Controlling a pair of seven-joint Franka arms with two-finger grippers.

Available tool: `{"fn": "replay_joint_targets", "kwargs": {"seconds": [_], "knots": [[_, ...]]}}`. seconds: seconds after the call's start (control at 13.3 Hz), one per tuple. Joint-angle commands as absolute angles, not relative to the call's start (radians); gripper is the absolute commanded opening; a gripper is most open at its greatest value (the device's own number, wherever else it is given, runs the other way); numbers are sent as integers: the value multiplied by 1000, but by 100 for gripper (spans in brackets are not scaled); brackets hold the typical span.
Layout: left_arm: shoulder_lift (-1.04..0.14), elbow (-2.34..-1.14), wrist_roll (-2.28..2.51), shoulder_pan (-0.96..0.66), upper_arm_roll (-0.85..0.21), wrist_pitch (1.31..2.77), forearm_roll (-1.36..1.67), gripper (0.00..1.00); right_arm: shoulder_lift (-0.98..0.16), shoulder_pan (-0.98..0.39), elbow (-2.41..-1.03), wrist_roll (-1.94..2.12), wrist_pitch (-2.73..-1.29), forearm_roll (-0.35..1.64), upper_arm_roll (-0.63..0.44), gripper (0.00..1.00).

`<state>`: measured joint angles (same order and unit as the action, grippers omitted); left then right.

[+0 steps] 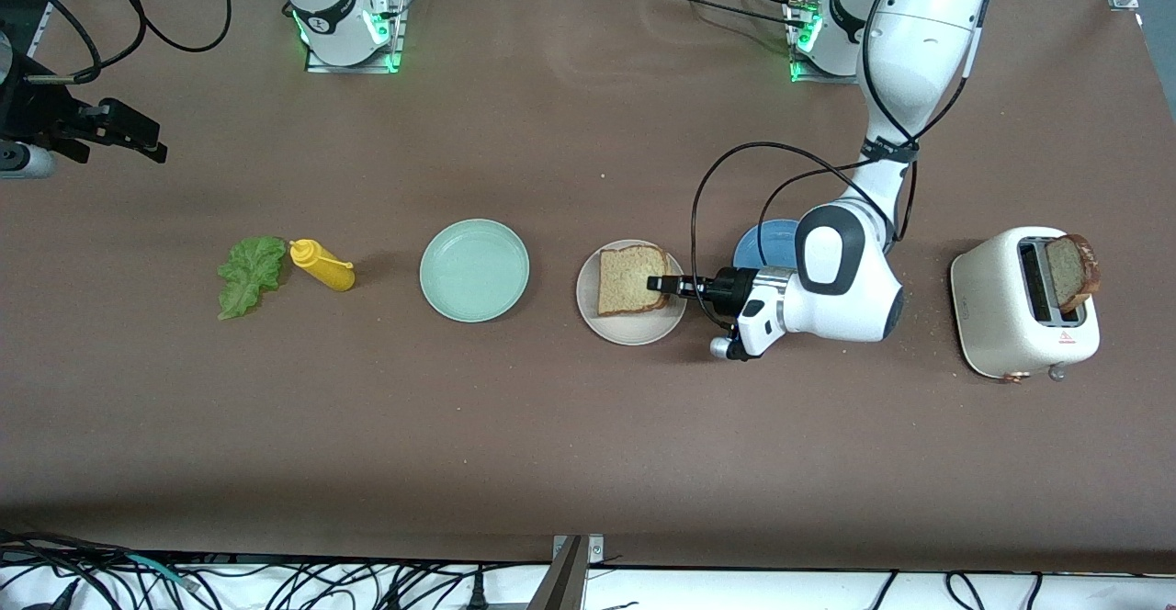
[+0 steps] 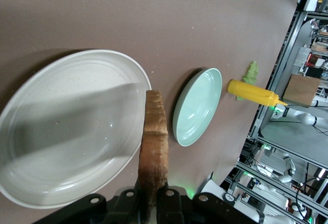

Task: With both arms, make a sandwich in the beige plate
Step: 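Carry the bread slice onto the beige plate with the left gripper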

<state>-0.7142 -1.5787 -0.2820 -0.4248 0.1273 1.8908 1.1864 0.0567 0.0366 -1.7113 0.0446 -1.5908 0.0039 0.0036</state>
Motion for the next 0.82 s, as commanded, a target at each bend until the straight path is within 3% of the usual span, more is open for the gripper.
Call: {"fn": "replay_joint_targets", "kwargs": {"seconds": [0.0,0.37,0.45,0.52,0.6,0.75], "knots": [[-722,-1603,-290,-462,140,1940,1216,0,38,41,-1698,49,-1577,18,3,100],[-749,-1600,-298,-479,140,1968,1206,2,38,40,-1698,48,-1577,14,5,100],[-752,-1597,-298,-474,140,1967,1203,45,38,38,-1698,46,-1578,8,6,100],[-752,-1598,-298,-472,141,1968,1197,95,31,38,-1700,49,-1577,6,6,100],[-750,-1600,-293,-466,144,1967,1157,100,22,38,-1698,49,-1574,6,8,100],[-744,-1592,-281,-453,146,1967,1062,100,5,40,-1698,51,-1571,6,8,100]]}}
